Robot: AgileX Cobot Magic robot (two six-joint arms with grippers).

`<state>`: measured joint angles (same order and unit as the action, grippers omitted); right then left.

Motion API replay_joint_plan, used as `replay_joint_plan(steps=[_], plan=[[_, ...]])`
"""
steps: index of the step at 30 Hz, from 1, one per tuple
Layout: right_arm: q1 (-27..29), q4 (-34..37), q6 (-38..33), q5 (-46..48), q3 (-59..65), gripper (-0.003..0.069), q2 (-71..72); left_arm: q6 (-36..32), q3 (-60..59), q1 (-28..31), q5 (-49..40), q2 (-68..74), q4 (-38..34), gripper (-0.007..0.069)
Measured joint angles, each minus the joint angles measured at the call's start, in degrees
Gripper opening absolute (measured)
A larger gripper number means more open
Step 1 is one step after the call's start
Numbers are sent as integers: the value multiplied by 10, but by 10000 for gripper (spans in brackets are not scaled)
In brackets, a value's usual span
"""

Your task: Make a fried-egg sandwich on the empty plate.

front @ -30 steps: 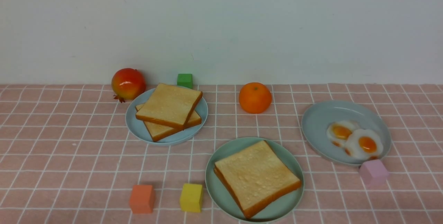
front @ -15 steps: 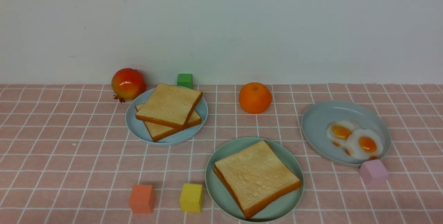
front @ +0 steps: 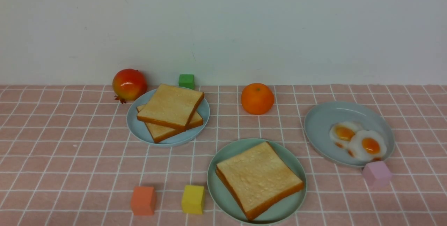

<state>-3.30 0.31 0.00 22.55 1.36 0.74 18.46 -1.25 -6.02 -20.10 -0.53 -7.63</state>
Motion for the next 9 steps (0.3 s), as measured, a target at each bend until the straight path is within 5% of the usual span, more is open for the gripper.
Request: replay_joint_plan(steps=[9], plan=[[0, -3, 0, 0, 0, 109, 0, 0, 0, 0, 0, 0, 0, 13]])
